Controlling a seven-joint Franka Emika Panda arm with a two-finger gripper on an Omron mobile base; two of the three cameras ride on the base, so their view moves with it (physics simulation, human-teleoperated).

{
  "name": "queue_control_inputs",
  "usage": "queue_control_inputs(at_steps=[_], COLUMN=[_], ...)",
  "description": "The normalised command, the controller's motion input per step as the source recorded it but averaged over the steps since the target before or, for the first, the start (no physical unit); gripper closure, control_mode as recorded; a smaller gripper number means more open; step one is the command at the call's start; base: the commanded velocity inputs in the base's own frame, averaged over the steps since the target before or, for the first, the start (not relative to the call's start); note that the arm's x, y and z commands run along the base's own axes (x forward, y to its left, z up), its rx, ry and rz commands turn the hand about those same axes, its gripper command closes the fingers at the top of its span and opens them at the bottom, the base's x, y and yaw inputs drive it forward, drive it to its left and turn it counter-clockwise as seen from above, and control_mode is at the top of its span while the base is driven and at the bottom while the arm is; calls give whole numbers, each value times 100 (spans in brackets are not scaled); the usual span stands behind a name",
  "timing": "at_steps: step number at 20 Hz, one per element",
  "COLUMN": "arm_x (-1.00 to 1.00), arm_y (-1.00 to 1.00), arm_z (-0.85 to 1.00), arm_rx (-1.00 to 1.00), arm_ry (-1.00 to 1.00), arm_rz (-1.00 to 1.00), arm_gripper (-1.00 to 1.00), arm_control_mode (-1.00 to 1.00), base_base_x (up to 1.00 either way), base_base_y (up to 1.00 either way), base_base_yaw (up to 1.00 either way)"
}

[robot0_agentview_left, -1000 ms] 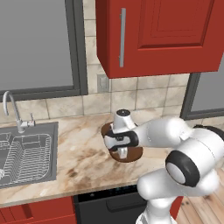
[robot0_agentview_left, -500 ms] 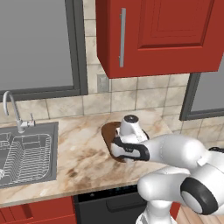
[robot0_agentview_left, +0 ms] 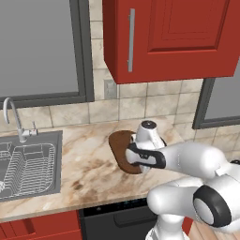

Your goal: Pick up the sponge from the counter and clean the cutting board by briefly scrubbing or pressing down on the cutting board. Once finished, release the sponge.

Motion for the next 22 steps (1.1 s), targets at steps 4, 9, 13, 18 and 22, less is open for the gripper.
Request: queue_control_inputs(at_steps=[4,9,13,18,22], arm_x=[42,64,65,59,56], arm_y=[-7,0,1,6,12], arm_z=[-1,-2,-1,0,0], arm_rx=[0,0,0,0,0], arm_ry=[15,18,10,1,0], arm_rz=[0,0,-1,-2,-2], arm_gripper=[100,100,100,100,100], arm_control_mode=[-100,-100,-100,-100,-100], base_base_x=[0,0,0,0,0], base_base_y=[0,0,0,0,0], base_base_yaw=[0,0,0,0,0])
